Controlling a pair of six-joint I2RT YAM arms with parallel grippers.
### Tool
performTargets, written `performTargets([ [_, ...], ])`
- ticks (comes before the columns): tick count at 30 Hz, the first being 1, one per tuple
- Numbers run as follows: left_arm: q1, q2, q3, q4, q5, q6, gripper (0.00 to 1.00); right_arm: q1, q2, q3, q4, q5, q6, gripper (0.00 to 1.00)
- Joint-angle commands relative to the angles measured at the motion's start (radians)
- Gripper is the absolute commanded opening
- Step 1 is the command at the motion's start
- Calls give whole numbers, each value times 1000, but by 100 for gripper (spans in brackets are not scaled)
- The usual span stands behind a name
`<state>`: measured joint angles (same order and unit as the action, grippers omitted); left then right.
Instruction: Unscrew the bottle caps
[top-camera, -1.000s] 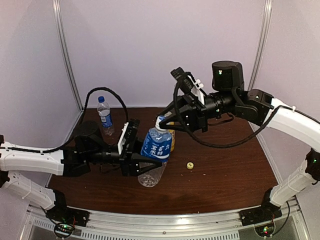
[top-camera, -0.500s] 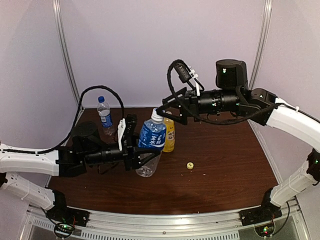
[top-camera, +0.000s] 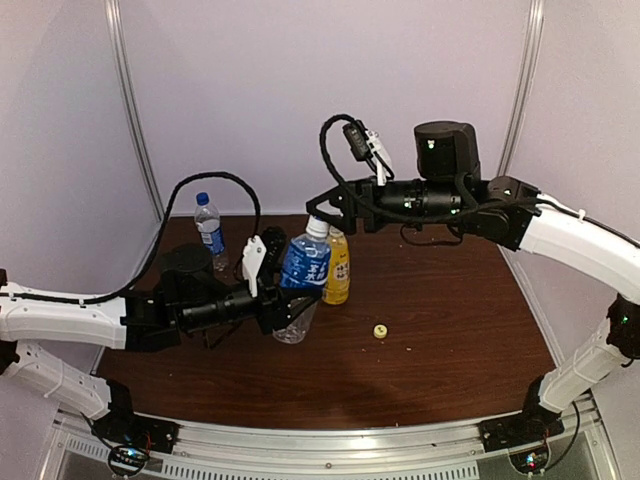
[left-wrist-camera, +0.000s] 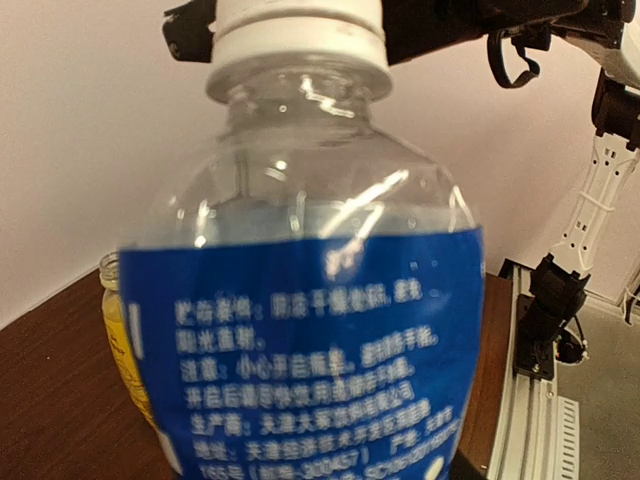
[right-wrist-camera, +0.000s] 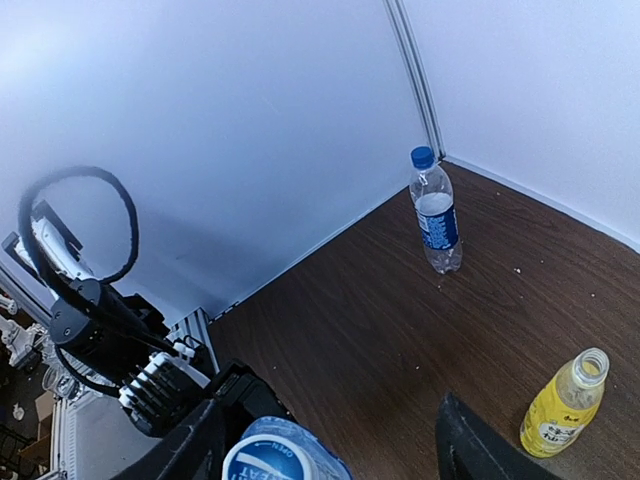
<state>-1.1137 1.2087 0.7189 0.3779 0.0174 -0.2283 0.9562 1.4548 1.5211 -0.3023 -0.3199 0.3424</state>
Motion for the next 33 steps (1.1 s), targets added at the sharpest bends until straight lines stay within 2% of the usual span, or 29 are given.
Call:
performTargets([
  [1,-4,2,45,16,-65,20,23,10,8,7,1,9,22,72],
  [8,-5,-1,42,14,-87,20,22,16,25,-2,11,-38,27,65],
  [14,-4,-1,39,14,-94,19,22,20,19,-22,49,-79,35,64],
  [23,-5,-9,36,7,-95,18,22,21,35,-16,53,-103,34,38],
  [28,-4,-14,35,7,-95,17,22,21,37,-23,57,-104,34,41],
  [33,-4,-19,27,14,-90,18,22,20,29,-28,59,-97,22,29],
])
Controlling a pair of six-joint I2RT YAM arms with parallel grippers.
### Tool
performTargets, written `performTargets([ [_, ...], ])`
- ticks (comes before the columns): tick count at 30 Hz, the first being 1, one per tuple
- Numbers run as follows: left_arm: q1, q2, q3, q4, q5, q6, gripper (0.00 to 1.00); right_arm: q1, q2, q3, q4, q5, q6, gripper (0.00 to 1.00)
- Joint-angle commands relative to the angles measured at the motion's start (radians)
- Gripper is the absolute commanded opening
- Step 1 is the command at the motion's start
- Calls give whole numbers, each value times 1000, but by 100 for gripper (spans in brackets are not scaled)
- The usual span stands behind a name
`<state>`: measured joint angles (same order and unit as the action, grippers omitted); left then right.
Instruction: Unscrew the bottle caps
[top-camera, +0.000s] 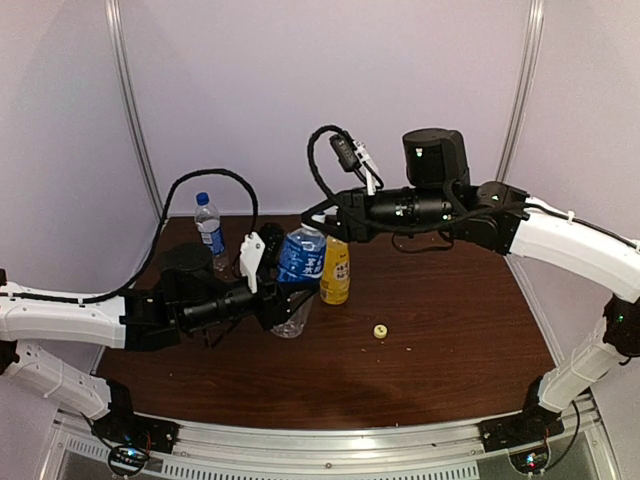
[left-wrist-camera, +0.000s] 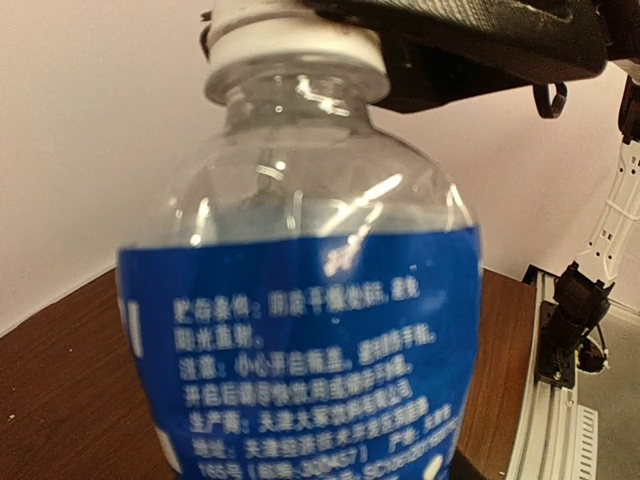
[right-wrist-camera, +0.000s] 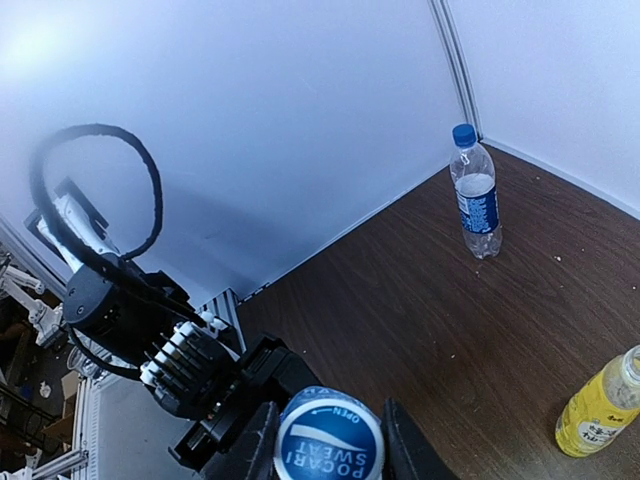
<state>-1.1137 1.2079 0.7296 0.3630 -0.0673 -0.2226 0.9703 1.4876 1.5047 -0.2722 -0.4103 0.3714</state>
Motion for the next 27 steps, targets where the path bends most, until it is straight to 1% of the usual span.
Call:
performTargets([
  [1,-4,-19,13,32,-2,10,22,7,-9,-16,30,-3,-14,26],
  [3,-4,-25,5,39,3,10,22,5,-18,-22,35,3,-27,18],
  [6,-4,-40,-16,64,27,8,22,2,-29,-29,46,-8,-52,4],
  [7,-4,-45,-23,74,40,8,22,0,-31,-30,50,-21,-65,1],
  [8,-4,-50,-30,86,59,9,22,-4,-34,-32,55,-42,-80,0],
  [12,-4,-62,-51,123,200,23,22,-18,-43,-31,75,-201,-168,0],
  [17,-3,-63,-65,209,480,21,22,-27,-46,-22,35,-461,-347,0],
  [19,-4,-56,-63,248,601,0,22,-35,-42,-14,1,-542,-418,0],
  [21,-4,-43,-55,271,680,-21,22,-51,-32,-5,-24,-614,-457,1],
  [24,-4,-24,-42,278,726,-35,22,-82,-17,6,-31,-671,-456,6],
  [26,-3,-19,-40,273,703,-35,22,-93,-19,3,-19,-648,-431,10],
  [27,-4,-19,-42,271,685,-33,22,-95,-25,0,-11,-620,-412,16],
])
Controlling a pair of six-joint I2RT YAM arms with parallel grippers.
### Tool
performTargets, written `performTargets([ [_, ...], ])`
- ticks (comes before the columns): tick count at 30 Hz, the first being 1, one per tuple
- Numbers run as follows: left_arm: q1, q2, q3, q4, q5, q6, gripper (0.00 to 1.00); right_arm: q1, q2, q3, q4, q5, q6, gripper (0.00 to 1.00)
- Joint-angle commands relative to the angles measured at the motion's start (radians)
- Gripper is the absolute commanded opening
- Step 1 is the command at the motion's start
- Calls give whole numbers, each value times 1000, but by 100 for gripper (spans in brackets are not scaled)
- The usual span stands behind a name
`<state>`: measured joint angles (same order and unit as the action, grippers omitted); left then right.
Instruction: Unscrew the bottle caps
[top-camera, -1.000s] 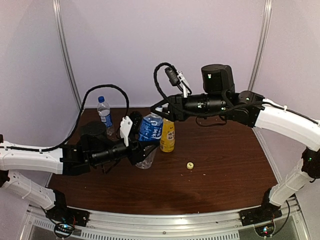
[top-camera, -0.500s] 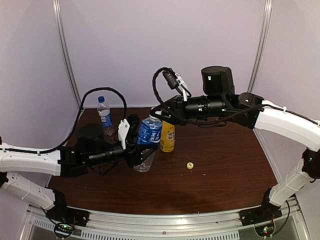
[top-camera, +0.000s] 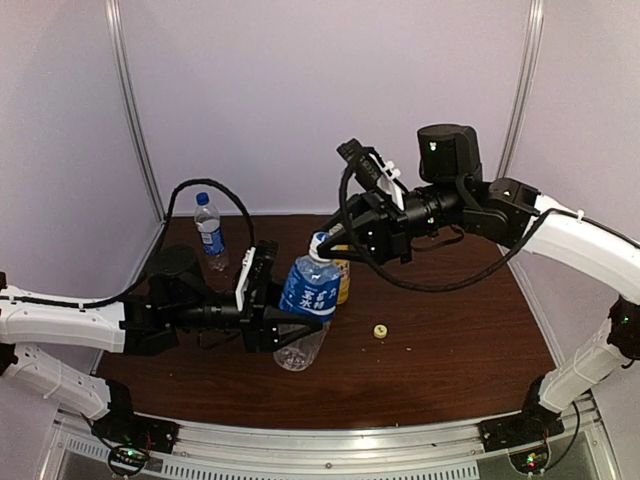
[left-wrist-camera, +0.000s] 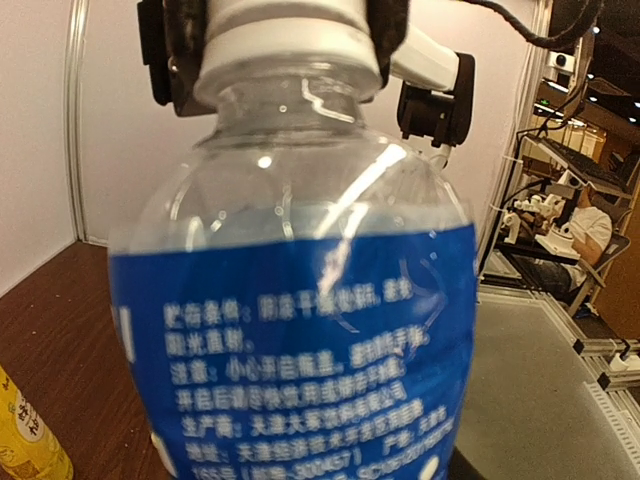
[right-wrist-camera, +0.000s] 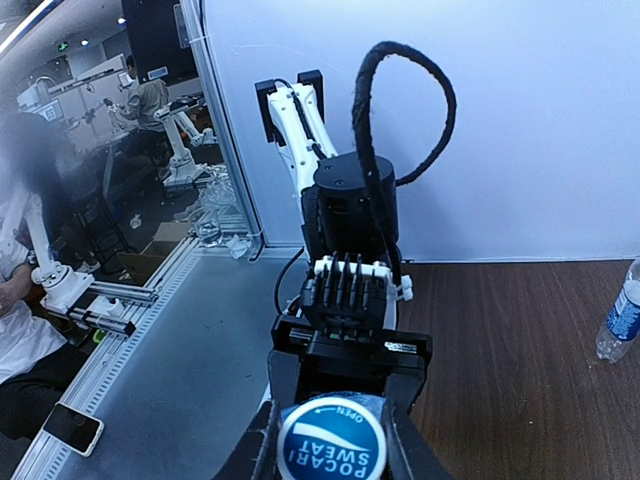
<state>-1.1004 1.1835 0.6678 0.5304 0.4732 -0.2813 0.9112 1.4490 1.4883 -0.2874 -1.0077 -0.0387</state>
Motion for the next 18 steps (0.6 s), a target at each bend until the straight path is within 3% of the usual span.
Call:
performTargets([
  [1,-18,5,18,97,117,29,22,-37,7,13,11,24,25,24],
  [6,-17,-1,32,-8,-98,77,22,-36,-35,3,52,202,188,64],
  [9,-18,8,51,-76,-228,94,22,-29,-59,-17,96,271,276,79],
  [12,-17,20,64,-112,-309,100,22,-12,-73,-20,95,399,327,85],
  [18,-18,22,74,-139,-424,86,24,42,-42,8,10,649,379,86],
])
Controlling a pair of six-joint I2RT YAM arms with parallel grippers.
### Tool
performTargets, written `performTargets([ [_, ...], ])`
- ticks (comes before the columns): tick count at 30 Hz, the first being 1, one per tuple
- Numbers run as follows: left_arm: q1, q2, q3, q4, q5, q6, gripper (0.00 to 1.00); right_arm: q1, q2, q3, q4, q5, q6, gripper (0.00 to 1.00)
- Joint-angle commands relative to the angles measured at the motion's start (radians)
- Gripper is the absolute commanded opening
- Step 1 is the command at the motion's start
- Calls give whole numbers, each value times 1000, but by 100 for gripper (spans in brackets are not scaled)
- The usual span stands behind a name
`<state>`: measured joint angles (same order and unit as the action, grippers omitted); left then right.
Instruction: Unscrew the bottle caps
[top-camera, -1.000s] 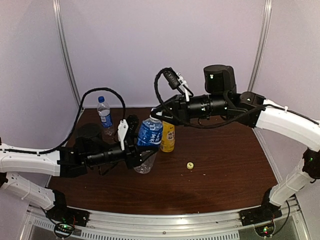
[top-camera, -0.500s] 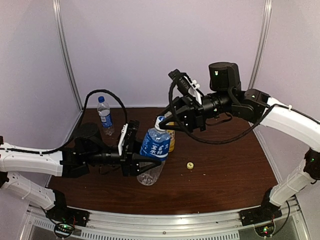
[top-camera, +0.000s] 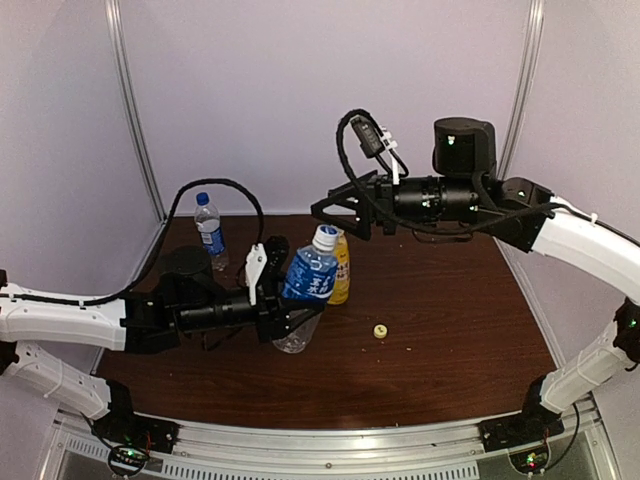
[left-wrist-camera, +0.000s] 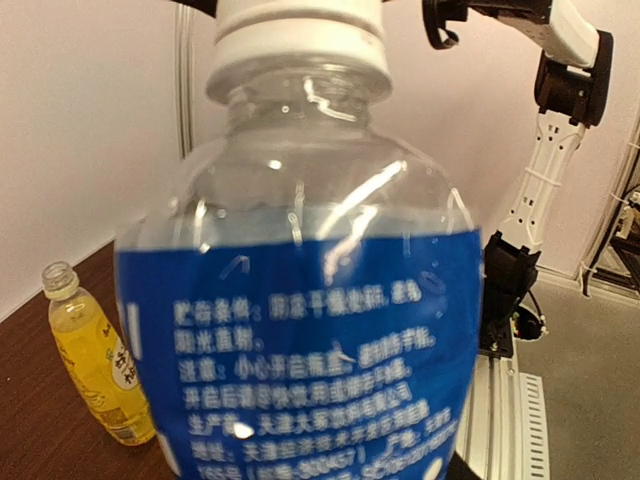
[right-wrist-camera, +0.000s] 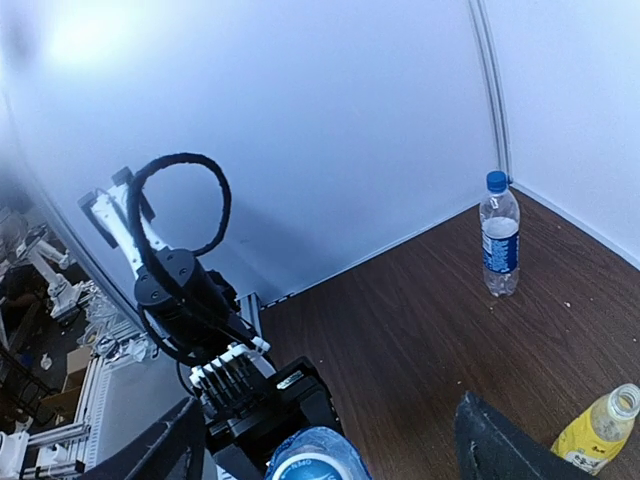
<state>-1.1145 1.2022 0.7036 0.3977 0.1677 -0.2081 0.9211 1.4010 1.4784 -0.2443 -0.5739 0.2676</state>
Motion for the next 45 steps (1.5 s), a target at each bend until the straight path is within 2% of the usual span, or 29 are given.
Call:
performTargets([
  [1,-4,2,39,-9,-132,11,24,38,14,19,-39,236,79,86],
  [6,-3,-5,39,-16,-178,3,24,52,47,20,-71,294,90,85],
  [10,-4,-16,32,-20,-210,0,24,55,60,14,-64,269,91,77],
  [13,-3,-21,26,-23,-229,-1,23,58,66,12,-57,244,91,69],
  [18,-4,-23,23,-26,-245,-3,23,59,74,8,-37,195,94,47],
  [28,-4,-35,17,-24,-255,-5,23,62,78,-12,-13,163,103,45],
  [34,-4,-41,11,-23,-248,-8,23,60,74,-10,-16,147,68,26],
  [37,-3,-45,6,-6,-183,0,23,57,68,-5,-22,119,3,18],
  [40,-4,-46,5,13,-45,18,23,39,58,-4,-31,31,-94,15],
  [45,-3,-43,1,56,269,47,23,-4,39,-22,-54,-225,-303,20],
])
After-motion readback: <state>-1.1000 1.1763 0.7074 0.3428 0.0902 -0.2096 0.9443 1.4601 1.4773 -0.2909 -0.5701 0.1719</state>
